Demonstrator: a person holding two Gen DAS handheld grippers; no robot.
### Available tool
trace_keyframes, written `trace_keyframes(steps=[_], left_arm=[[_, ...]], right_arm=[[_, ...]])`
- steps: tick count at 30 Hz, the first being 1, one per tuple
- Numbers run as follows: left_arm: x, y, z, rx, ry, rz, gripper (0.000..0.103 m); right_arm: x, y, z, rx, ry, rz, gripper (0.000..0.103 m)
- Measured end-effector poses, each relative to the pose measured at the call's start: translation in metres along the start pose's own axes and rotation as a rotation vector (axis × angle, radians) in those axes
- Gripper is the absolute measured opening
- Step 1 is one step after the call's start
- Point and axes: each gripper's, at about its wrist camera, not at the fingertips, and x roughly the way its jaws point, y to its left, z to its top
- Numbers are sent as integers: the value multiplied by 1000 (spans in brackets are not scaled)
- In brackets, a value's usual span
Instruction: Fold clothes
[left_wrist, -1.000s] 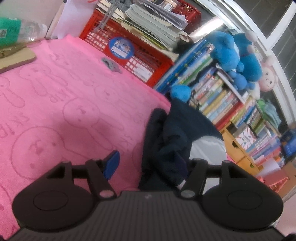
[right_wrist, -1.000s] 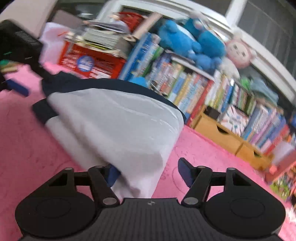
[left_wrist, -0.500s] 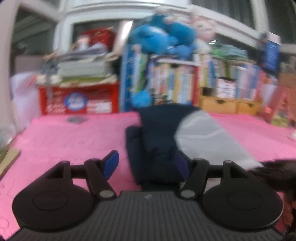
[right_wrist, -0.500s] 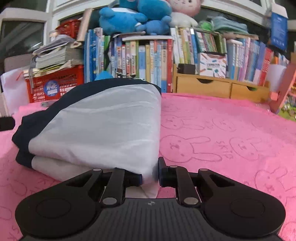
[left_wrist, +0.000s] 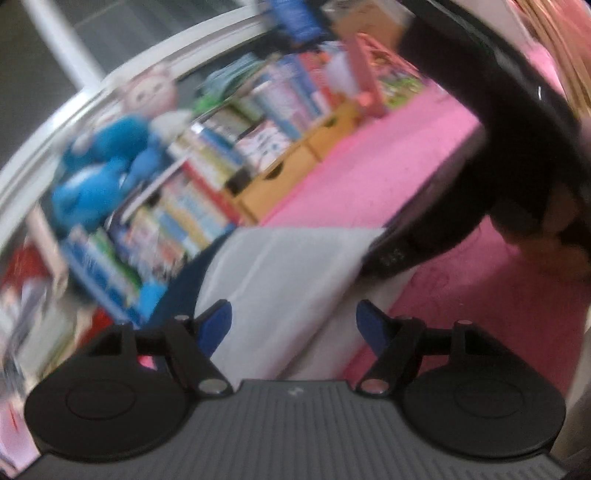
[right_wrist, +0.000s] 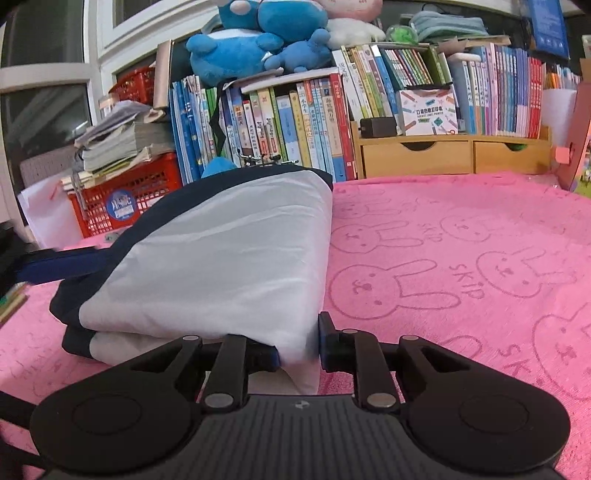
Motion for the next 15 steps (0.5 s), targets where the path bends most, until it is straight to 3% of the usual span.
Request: trace_keyframes(steps=[4, 7, 8, 11, 15], left_arm=[[22, -12, 2, 123, -17, 20, 74], [33, -13, 3, 155, -12, -7, 74], [36, -13, 3, 162, -9, -14, 68], [44, -14, 4, 179, 14, 3, 35], [45, -11, 2, 172, 38, 11, 16]], right_arm=[[-1, -1, 0, 10, -5, 9, 21], [-1, -2, -1, 15, -11, 15, 21], [-1, -2, -1, 17, -12, 17, 21], [-1, -1, -1, 17, -14, 16, 21], [-1, 1, -1, 8, -15, 1, 21]])
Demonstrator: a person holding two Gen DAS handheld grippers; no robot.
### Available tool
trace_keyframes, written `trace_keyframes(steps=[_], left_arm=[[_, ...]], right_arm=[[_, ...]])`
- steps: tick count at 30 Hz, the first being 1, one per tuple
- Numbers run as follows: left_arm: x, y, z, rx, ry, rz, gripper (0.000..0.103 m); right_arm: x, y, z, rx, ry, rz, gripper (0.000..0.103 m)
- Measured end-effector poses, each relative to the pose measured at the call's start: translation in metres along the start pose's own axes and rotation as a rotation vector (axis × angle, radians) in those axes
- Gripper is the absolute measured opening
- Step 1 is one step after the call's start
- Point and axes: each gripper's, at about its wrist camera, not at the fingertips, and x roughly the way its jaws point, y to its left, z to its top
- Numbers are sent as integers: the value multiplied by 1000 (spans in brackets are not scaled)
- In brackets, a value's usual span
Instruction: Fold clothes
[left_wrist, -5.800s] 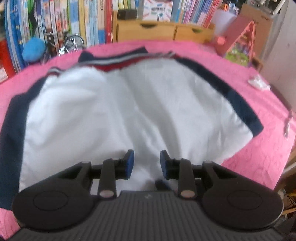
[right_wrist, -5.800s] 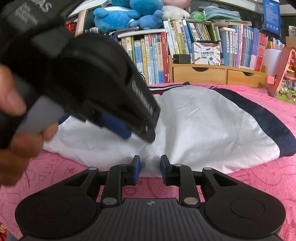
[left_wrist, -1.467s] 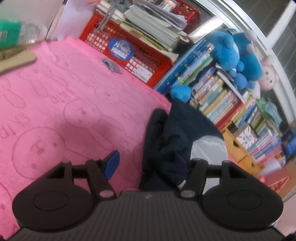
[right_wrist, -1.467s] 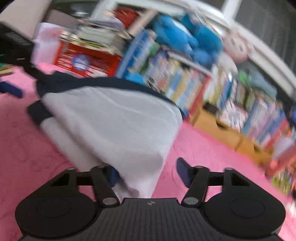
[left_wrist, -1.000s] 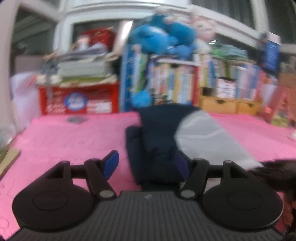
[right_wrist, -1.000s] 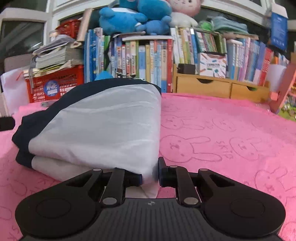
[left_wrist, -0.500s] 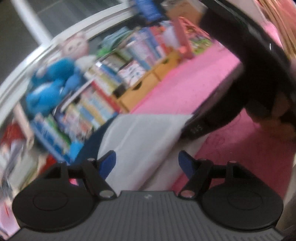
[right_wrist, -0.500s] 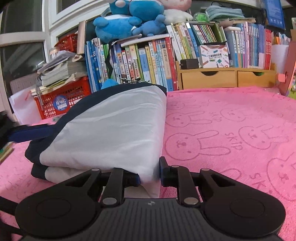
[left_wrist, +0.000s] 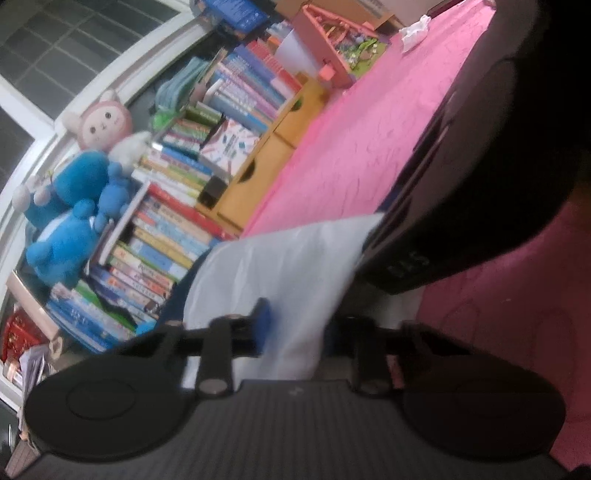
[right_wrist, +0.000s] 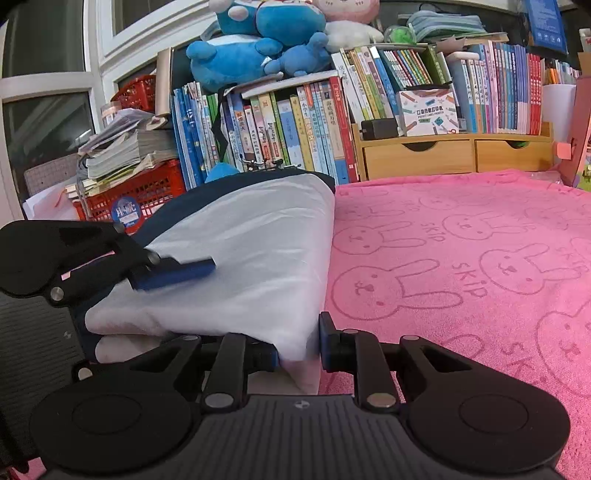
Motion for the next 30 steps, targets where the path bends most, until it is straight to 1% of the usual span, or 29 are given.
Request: trace_keyframes(steps=[2, 3, 6, 10, 16, 22, 28, 30], left_arm=[[-3, 1, -2, 13, 3, 13, 13], [-4, 4, -5, 11, 17, 21, 11], [-8, 16, -18, -9, 66, 44, 11], [-21, 33, -44, -41, 147, 91, 11], [-35, 44, -71, -85, 236, 124, 11], [-40, 49, -77, -90, 251, 134, 11], [-45, 49, -89, -42, 266, 151, 13], [-46, 49, -93, -33, 291, 158, 13]], right_arm=[[0, 0, 0, 4, -2, -10, 21], [0, 0, 0, 8, -2, -14, 21], [1, 0, 0, 17, -1, -24, 21], [1, 0, 0, 15, 2, -21, 21], [1, 3, 0, -8, 6, -16, 22], [1, 8, -1, -41, 8, -19, 23], [2, 13, -1, -73, 8, -16, 25], [1, 14, -2, -81, 6, -16, 25]])
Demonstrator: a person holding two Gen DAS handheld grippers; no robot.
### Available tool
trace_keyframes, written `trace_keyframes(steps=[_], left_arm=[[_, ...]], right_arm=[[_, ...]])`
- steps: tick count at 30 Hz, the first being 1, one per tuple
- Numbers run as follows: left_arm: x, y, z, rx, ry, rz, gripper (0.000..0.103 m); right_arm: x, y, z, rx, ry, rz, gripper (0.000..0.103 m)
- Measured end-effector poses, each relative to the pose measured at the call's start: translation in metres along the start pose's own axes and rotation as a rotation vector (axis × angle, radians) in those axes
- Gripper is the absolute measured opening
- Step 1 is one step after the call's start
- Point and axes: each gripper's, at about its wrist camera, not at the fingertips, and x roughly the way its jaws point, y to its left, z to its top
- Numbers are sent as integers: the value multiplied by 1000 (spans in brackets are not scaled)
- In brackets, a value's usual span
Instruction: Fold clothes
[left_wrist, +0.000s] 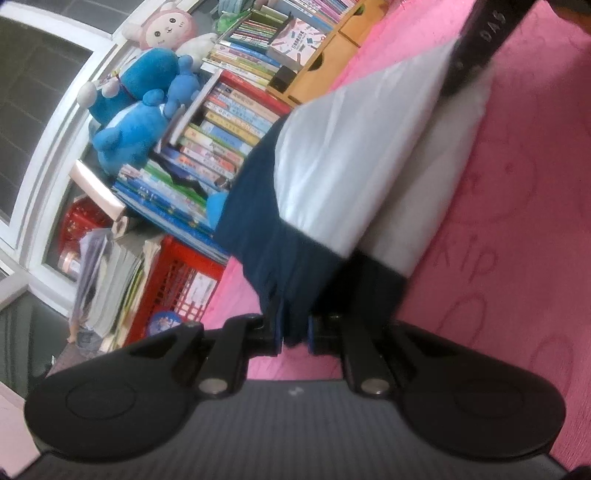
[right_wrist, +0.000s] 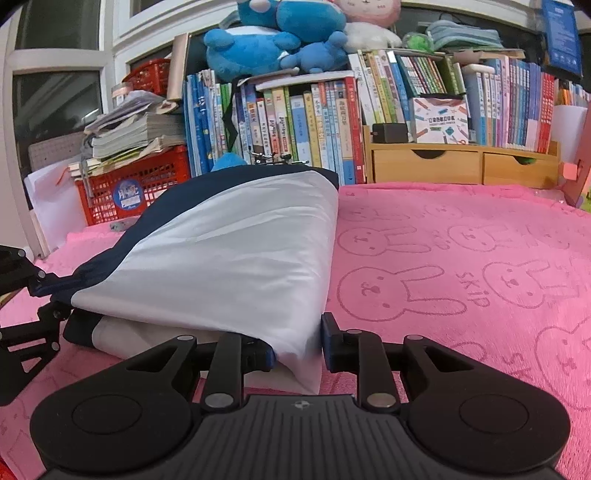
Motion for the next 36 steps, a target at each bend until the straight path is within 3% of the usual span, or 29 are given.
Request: trace_keyframes(steps=[4, 7, 10, 14, 17, 20, 27, 34, 36], left_arm=[[8, 17, -20, -105, 145, 47, 10], [-8, 24, -26, -161, 159, 46, 10], [-32, 19, -13, -154, 100, 26, 13], [-55, 7, 13, -137, -15, -38, 14], [-63, -7, 31, -108, -96, -99, 15], [-65, -22, 48, -75, -156, -164, 16], [-49, -49, 81, -61, -227, -255, 21], [-27, -60, 107, -32, -246, -239, 26], [-22, -60, 109, -28, -233, -229, 20]], right_arm=[[2, -6, 1, 44, 10, -12, 23], [1, -8, 2, 47, 15, -3, 25], [1, -9, 1, 52, 26, 4, 27], [-1, -12, 1, 84, 64, 5, 40], [-4, -13, -2, 89, 67, 16, 41], [-5, -16, -2, 107, 75, 27, 20], [-10, -20, 10, 105, 60, 65, 19], [-16, -19, 22, 71, 32, 83, 19], [-17, -19, 22, 60, 30, 81, 19]])
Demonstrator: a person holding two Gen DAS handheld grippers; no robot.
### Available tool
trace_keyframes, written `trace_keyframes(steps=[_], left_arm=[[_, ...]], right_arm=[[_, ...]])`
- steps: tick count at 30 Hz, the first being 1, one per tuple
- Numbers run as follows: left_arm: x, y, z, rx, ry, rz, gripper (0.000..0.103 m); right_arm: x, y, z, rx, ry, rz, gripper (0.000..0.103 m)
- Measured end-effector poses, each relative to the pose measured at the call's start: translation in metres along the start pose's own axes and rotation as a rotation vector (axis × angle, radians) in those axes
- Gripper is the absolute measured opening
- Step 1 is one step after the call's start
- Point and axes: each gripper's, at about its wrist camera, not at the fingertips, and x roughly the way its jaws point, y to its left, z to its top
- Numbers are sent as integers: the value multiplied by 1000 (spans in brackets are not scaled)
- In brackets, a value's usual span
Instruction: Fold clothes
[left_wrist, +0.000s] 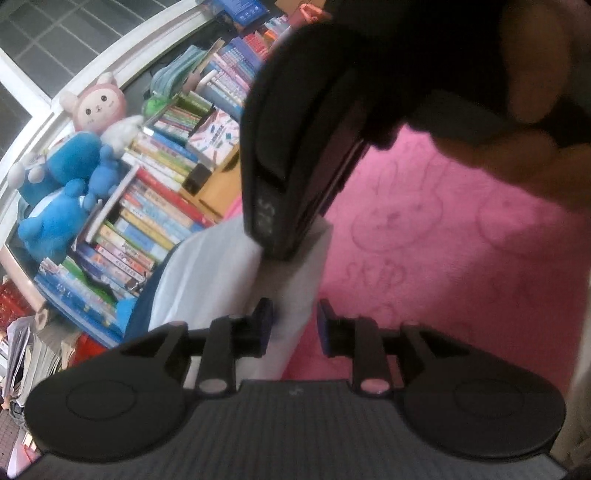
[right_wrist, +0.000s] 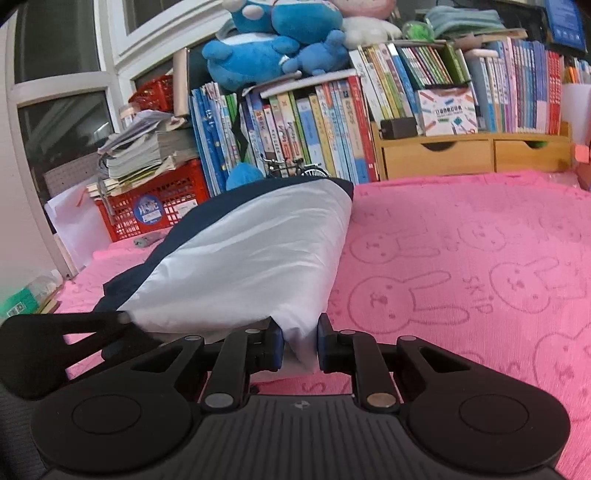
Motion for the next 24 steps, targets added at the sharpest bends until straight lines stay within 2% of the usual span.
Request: trace_keyframes(steps=[2, 8, 16, 19, 21, 23, 24], left_arm=[[3, 0, -1, 14, 19, 3, 6], [-7, 8, -23, 55, 73, 8, 6], [-27, 21, -69, 80, 223, 68, 7], [-34, 30, -86, 64, 301, 113, 7], [-38, 42, -100, 16, 365, 145, 7], [-46, 64, -110, -142, 423, 154, 7], [-53, 78, -116, -291, 399, 113, 8]], right_arm=[[-1, 0, 0, -11, -2, -2, 19], [-3, 0, 1, -45, -9, -8, 18], [-3, 0, -3, -67, -1, -23, 18], [-3, 1, -5, -81, 0, -35, 18], [-2, 2, -6, -89, 1, -42, 18], [0, 3, -8, -99, 4, -50, 18], [0, 3, -9, -102, 5, -50, 19]])
